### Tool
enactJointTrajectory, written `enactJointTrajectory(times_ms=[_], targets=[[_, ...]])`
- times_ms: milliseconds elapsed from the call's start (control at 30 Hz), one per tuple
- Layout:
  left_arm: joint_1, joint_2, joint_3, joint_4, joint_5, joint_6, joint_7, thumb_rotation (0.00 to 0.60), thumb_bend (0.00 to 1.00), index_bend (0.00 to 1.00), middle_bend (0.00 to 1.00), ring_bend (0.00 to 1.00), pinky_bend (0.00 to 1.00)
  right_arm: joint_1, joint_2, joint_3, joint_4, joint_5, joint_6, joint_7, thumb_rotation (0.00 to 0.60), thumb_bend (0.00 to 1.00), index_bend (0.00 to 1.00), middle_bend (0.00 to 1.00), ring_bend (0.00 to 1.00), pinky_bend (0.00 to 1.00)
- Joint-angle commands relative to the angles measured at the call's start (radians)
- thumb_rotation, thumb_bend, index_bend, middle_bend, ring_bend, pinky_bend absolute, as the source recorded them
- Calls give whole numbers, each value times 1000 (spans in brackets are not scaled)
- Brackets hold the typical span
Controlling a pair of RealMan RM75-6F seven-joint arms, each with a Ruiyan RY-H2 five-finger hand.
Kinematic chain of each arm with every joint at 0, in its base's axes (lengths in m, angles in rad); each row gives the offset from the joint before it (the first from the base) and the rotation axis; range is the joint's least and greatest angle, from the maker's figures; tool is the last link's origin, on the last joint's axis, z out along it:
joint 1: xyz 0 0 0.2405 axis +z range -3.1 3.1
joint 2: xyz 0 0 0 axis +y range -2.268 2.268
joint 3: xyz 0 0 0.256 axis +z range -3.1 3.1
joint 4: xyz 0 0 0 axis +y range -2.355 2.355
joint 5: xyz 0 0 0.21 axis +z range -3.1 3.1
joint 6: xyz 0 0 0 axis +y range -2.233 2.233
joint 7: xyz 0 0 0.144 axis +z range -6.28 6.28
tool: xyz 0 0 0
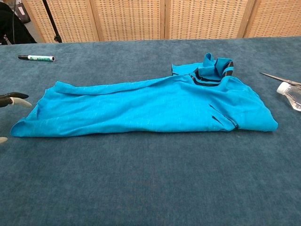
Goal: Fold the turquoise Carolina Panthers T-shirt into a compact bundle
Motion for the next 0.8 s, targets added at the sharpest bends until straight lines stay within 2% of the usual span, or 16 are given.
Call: enactJointTrajectory(times_ms=[33, 333, 800], targets=[[-3, -12, -3, 11, -5, -10, 3, 600, 362, 166, 0, 0, 0, -3, 0, 2, 1, -1, 1, -5, 600, 0, 0, 0, 0, 0], [-5, -43, -4, 36, 0, -9, 4, 600, 362, 166, 0, 0, 0, -13, -30, 15, 13, 2, 18, -85, 600, 0, 0, 0, 0, 0], [-20, -70, -21, 52, -21, -41, 5, 600, 366, 218, 0, 0, 0, -20, -34, 23, 13, -3, 13, -87, 600, 0, 0, 0, 0, 0]])
